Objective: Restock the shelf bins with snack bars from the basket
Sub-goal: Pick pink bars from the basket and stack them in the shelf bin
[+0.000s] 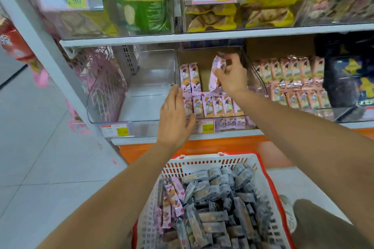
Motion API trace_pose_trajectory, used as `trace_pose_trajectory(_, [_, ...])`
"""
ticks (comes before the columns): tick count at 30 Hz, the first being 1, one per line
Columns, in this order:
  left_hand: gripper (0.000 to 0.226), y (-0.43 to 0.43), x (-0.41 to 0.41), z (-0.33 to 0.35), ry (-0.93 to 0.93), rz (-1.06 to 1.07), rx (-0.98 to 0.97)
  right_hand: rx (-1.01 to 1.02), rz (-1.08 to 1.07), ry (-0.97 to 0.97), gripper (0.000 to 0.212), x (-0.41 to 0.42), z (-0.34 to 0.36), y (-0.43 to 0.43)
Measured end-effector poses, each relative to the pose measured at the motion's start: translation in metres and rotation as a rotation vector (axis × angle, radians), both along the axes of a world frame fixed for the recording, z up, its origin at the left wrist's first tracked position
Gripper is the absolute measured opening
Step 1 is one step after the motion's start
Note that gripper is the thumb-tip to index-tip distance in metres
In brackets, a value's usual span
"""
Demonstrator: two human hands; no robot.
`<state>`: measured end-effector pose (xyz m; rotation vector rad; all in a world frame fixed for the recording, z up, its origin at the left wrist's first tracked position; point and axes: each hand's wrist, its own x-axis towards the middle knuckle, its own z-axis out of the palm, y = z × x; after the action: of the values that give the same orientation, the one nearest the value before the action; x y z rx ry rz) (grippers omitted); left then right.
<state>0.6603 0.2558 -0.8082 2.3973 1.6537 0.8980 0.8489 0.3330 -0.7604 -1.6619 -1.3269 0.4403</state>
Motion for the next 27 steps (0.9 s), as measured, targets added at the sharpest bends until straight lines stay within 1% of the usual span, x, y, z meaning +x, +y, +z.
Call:
trace_pose_trajectory(4, [0.071,0.007,-0.004,-0.015,-0.015,-0.031,0.024,-0.062,-0.042,-0.132,0.041,-0.007,-0.009,0.035])
trace_pose_trajectory(6, [0.072,0.010,-0.005,-0.019,-0.006,-0.027,0.043,-0.025,-0.034,-0.157,0.042,-0.012,-0.018,0.049])
trace_pose_trajectory(10, [0.073,0.012,-0.003,-0.023,0.003,-0.004,0.077,-0.052,-0.036,-0.155,0.041,-0.018,-0.031,0.060])
trace_pose_trajectory(14, [0.073,0.011,-0.002,-0.023,0.004,0.003,0.090,-0.036,0.032,-0.226,0.036,-0.022,-0.042,0.060])
trace_pose_trajectory(19, [0.073,0.008,-0.002,-0.020,-0.009,-0.010,0.070,-0.119,0.128,-0.270,0.050,-0.015,-0.051,0.057])
trace_pose_trajectory(22, [0.073,0.006,-0.003,-0.016,0.003,-0.021,0.040,-0.203,0.200,-0.241,0.058,-0.012,-0.045,0.050])
trace_pose_trajectory(24, [0.073,0.005,-0.006,-0.013,0.025,-0.031,0.003,-0.177,0.166,-0.240,0.056,-0.015,-0.036,0.037])
trace_pose_trajectory(27, [0.066,-0.003,-0.016,-0.007,0.062,-0.021,-0.002,0.023,0.127,-0.162,0.041,-0.027,-0.020,0.005])
